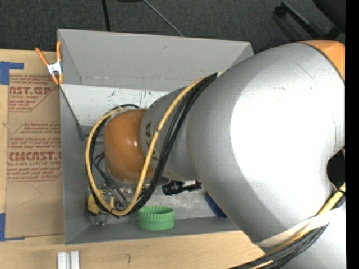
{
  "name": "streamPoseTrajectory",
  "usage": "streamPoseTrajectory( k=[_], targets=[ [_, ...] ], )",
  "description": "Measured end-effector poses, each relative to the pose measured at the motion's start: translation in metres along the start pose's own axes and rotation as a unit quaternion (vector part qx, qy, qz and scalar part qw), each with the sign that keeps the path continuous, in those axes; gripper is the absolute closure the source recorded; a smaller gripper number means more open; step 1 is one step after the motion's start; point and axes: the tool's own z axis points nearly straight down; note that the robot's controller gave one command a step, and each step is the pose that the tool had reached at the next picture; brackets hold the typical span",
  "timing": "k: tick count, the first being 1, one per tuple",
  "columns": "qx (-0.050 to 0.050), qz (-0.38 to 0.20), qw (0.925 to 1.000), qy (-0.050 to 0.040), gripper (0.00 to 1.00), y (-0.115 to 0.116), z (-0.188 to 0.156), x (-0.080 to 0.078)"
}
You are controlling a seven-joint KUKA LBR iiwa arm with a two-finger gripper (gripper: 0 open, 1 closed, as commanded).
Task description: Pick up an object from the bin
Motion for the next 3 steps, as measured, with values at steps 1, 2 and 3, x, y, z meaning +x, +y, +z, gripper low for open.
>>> streamPoseTrajectory(
  k=[1, 2, 3],
  targets=[
    [0.001, 0.0, 1.0, 0.0036, 1.0, -0.001, -0.019, 0.002],
    [-0.002, 0.0, 1.0, -0.0004, 1.0, -0.001, -0.043, 0.001],
    [-0.002, -0.001, 1.0, -0.0002, 1.0, -0.001, -0.043, 0.002]
  ],
)
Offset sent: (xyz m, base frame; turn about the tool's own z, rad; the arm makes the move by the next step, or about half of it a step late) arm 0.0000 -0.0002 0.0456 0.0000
